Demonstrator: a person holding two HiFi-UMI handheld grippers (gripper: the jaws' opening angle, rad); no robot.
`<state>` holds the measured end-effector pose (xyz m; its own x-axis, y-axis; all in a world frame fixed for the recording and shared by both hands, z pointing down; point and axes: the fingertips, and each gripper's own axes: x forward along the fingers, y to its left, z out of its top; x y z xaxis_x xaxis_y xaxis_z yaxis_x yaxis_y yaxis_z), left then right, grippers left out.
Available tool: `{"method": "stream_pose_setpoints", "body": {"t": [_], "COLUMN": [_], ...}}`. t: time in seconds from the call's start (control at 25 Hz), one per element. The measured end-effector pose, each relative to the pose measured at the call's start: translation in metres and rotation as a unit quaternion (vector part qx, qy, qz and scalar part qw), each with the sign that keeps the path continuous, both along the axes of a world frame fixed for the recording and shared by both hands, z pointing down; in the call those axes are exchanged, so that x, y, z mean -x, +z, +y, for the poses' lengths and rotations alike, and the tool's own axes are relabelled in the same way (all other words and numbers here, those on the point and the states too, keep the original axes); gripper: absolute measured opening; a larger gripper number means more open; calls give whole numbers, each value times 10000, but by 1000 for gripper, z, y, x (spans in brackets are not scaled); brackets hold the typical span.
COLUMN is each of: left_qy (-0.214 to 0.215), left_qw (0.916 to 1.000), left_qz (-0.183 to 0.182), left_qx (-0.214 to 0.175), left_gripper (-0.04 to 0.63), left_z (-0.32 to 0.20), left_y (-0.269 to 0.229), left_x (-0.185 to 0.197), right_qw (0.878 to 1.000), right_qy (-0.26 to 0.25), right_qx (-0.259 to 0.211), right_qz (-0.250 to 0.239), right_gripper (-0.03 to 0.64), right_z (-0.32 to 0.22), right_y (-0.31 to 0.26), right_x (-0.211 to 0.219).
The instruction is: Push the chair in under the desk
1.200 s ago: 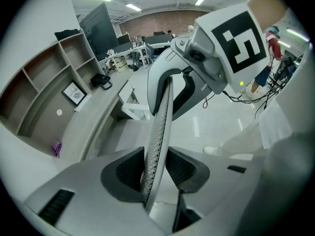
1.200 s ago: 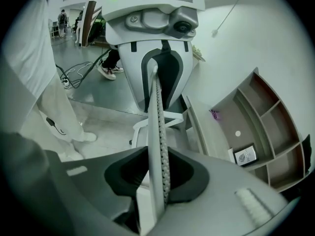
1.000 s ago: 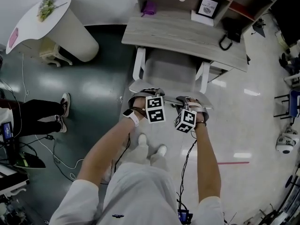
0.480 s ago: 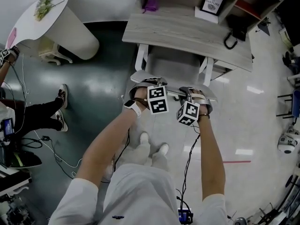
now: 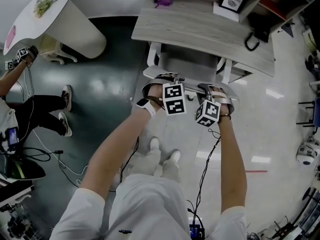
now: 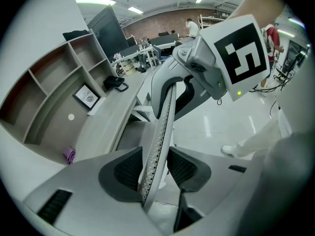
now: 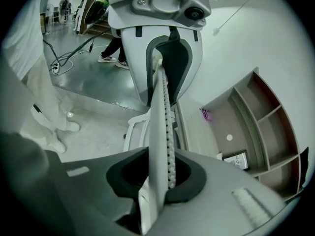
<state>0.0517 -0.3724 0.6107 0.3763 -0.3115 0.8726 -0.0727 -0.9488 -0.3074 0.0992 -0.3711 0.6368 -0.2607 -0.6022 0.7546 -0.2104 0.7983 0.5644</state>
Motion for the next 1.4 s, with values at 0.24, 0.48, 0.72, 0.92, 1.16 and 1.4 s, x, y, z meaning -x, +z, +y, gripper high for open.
{"method": "stream_pose_setpoints", "body": {"t": [0.24,0.48,0.72,0.92,1.16,1.4], "left_qy": [-5,-73,-95,-127,-194,-242], "left_qw": [9998,9999,9997,9989,9982,9979], "left_qz": [90,31,35,121,134,154], "left_qx": [-166,-70,-207,-440,-552,-579], "left_gripper": [156,160,170,170,170,169], "left_z": [-15,-28,-46,-58,-77,-99], "left_y": [-3,-1,-3,-4,-4,-5], "left_x": [-8,-10,-3,-13,-25,-37], "right_qw": [10000,9999,9967,9951,9921,9806], "right_qy": [-46,100,279,129,532,1200], "right_qx": [35,-93,-640,-883,-804,-786], "right_qz": [47,61,-412,-438,-808,-1336], "right_gripper": [69,90,186,186,181,72], "right_z": [-16,-29,-23,-9,3,38], "right_y": [1,1,-38,-59,-69,-75], "right_x": [-8,-13,-2,4,-8,-21]}}
